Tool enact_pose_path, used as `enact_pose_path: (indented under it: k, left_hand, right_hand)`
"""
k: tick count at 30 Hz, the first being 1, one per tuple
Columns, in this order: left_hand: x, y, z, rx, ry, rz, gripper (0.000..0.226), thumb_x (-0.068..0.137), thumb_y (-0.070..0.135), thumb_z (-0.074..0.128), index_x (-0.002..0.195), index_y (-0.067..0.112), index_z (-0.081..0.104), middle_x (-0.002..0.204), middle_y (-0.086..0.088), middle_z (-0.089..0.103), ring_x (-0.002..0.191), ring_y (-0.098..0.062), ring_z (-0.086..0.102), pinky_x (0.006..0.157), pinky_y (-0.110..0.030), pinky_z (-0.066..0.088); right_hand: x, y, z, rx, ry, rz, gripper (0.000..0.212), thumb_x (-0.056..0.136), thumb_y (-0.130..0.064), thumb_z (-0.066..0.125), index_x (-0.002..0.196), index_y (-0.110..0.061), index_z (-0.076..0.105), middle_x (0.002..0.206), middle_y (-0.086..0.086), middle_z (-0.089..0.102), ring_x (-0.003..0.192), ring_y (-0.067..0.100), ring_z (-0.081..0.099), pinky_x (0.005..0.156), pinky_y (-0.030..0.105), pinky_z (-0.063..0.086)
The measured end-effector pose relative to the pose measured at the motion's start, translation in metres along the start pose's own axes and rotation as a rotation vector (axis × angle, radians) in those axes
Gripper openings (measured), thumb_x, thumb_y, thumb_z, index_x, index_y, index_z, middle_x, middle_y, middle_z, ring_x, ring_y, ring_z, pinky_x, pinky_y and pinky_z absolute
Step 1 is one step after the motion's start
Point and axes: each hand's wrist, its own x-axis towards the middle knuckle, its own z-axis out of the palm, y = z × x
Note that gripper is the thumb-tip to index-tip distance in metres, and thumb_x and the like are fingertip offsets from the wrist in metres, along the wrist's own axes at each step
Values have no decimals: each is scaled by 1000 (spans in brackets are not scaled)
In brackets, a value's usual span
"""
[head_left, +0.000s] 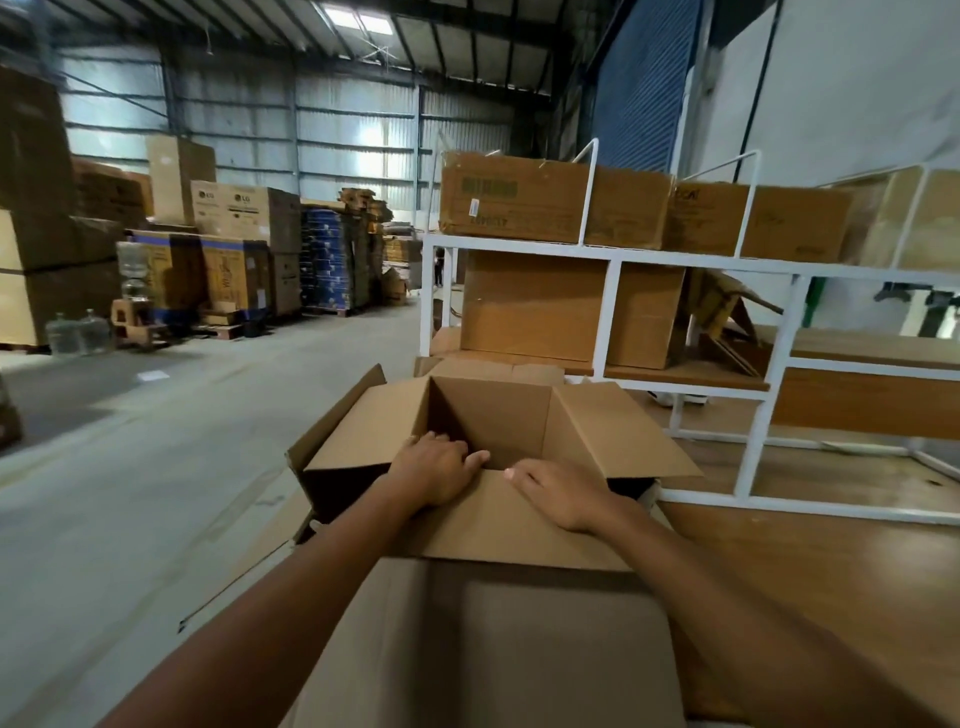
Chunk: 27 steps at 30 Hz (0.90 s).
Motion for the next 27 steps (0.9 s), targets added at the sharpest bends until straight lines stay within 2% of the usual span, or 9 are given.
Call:
enact_pose_path:
  k: [2, 3, 5, 8, 13, 17, 20, 24, 27]
  left_hand:
    - [-6, 3, 0, -20, 36, 39, 59, 99, 59, 20, 142, 27, 44, 156, -9, 32, 147, -30, 20, 118, -52, 18]
    - [-11, 6, -1, -24, 43, 52, 61, 99, 59, 21, 149, 27, 33, 162, -9, 16, 150, -28, 7, 120, -52, 12]
    - [-22, 9, 0, -24, 87, 69, 67, 97, 62, 21, 154, 28, 17, 164, -7, -3, 150, -25, -8, 120, -51, 5]
    - [-30, 16, -2, -12, 224, 108, 72, 94, 67, 20, 155, 31, 7, 162, -5, -17, 147, -22, -21, 121, -50, 0]
    - [-37, 50, -13, 34, 455, 191, 74, 93, 68, 17, 155, 31, 2, 161, -3, -21, 147, -22, -24, 122, -51, 4]
    - [-49, 105, -22, -12, 524, 259, 73, 93, 67, 17, 154, 33, -5, 159, 2, -28, 144, -15, -31, 121, -45, -4]
    - [-60, 153, -11, -139, 621, 318, 70, 94, 66, 20, 153, 37, -4, 158, 10, -28, 144, -8, -29, 117, -39, -7]
    - [-47, 226, 18, -258, 631, 359, 72, 94, 64, 23, 155, 33, 2, 162, 8, -18, 147, -10, -21, 117, -44, -2]
    - [-29, 288, 31, -309, 631, 429, 70, 96, 58, 28, 156, 29, 7, 164, 5, -12, 149, -11, -16, 118, -41, -1]
  right_hand:
    - [-7, 2, -1, -79, 66, -31, 53, 101, -52, 32, 147, -28, 40, 154, 3, 40, 138, 21, 39, 110, 41, 34]
    - [-12, 4, -2, -105, 95, -44, 57, 101, -53, 34, 152, -29, 30, 160, 1, 27, 145, 20, 27, 113, 42, 28]
    - [-23, 9, -5, -128, 125, -53, 64, 99, -55, 37, 155, -33, 16, 164, -2, 10, 150, 17, 12, 116, 43, 22]
    - [-38, 16, -11, -140, 175, -48, 72, 97, -57, 41, 156, -36, 4, 165, -4, -2, 151, 19, 4, 117, 46, 20]
    - [-63, 31, -34, -128, 418, -77, 78, 95, -59, 42, 155, -35, -2, 165, -4, -8, 151, 20, -3, 118, 50, 21]
    - [-100, 67, -53, -39, 635, -111, 80, 87, -72, 27, 155, -36, 3, 165, -7, 0, 151, 15, 3, 116, 43, 15]
    - [-136, 105, -69, -13, 726, -127, 80, 87, -71, 29, 155, -34, 7, 165, -8, 3, 150, 14, 6, 115, 39, 15]
    - [-176, 171, -97, -41, 816, -73, 78, 89, -70, 32, 154, -31, 17, 164, -2, 13, 150, 19, 17, 115, 43, 22]
    - [-207, 225, -114, -32, 871, -30, 75, 90, -67, 36, 153, -29, 20, 163, 0, 15, 149, 22, 20, 113, 44, 24]
